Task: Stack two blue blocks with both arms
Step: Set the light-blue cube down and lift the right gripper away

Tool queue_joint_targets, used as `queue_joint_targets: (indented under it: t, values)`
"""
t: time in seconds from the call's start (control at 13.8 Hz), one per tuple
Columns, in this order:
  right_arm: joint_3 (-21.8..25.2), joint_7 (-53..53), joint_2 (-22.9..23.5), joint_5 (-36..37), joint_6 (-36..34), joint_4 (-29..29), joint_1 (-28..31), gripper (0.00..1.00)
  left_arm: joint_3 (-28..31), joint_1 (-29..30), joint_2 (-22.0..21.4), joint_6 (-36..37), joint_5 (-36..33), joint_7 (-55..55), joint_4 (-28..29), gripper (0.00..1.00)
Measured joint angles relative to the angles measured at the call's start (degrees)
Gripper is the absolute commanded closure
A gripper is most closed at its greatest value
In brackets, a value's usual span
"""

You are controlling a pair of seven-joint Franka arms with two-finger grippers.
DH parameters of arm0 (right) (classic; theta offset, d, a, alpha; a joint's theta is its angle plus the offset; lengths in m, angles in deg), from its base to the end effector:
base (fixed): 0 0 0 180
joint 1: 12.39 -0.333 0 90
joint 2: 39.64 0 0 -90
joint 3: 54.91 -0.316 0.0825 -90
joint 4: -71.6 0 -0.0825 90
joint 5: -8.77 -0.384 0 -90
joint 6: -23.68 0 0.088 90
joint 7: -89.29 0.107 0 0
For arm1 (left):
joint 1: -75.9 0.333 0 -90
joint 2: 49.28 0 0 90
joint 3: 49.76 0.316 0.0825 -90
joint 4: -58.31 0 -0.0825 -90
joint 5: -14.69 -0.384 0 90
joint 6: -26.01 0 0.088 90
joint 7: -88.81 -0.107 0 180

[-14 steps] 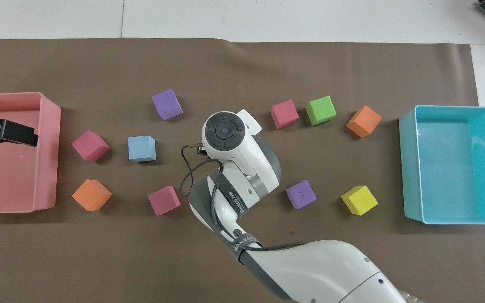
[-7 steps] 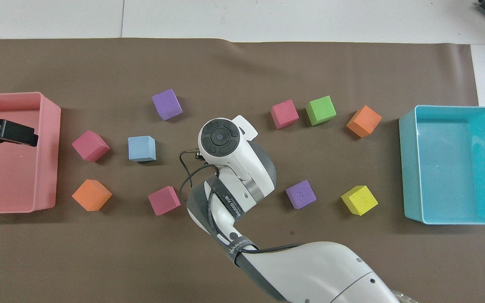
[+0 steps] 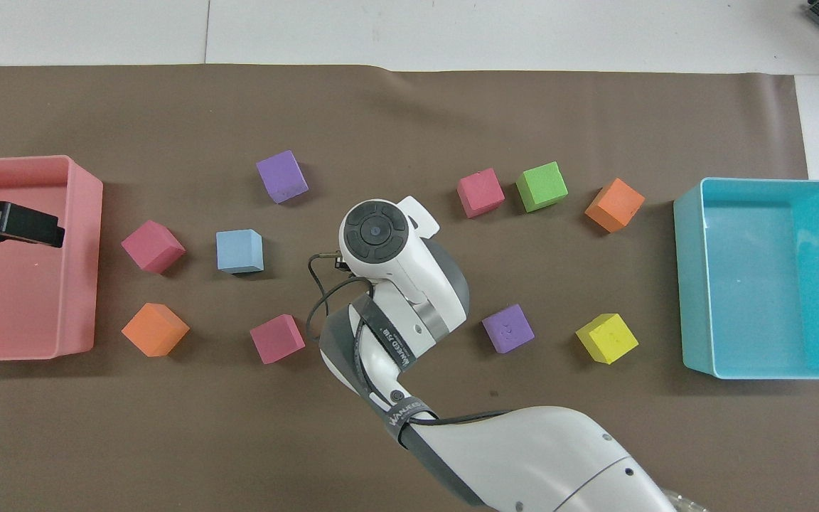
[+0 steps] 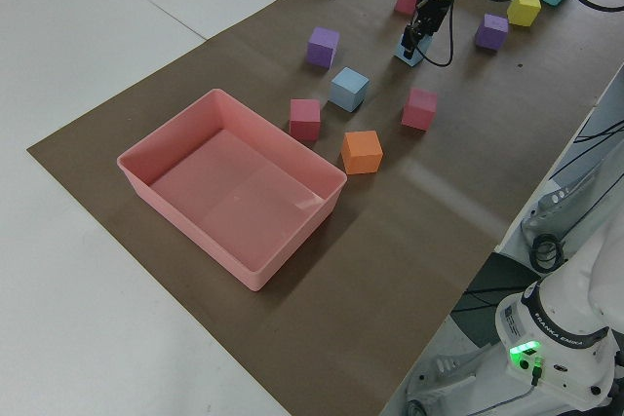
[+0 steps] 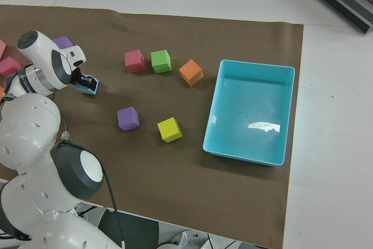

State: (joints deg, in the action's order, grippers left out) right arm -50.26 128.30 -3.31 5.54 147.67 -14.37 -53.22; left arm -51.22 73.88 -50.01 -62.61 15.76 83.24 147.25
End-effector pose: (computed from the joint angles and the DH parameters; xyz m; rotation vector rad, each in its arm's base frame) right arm 0.5689 0.4307 0.3000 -3.1208 0.0994 -0.0399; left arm 0.5473 -0.0354 0.6381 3.1136 -0.2472 0.0117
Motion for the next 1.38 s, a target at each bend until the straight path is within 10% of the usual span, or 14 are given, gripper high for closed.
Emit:
queue_joint_targets:
  t: [0.36, 0.51, 0.58, 1.38]
  values:
    - [0.0, -1.4, 0.0, 0.1, 0.1, -0.1, 0.0, 0.89, 0.0, 0.0, 0.0, 0.0, 0.0, 0.0, 0.0, 0.0]
    - [0.0, -2.1, 0.0, 0.1, 0.1, -0.1, 0.0, 0.12, 0.0, 0.0, 0.0, 0.0, 0.0, 0.0, 0.0, 0.0]
    - [0.0, -2.2, 0.0, 0.1, 0.1, -0.1, 0.0, 0.0, 0.0, 0.0, 0.0, 0.0, 0.0, 0.0, 0.0, 0.0]
    - [0.7, -2.2, -5.3, 0.0, 0.8, -0.9, 1.6, 0.0, 0.0, 0.0, 0.0, 0.0, 0.0, 0.0, 0.0, 0.0]
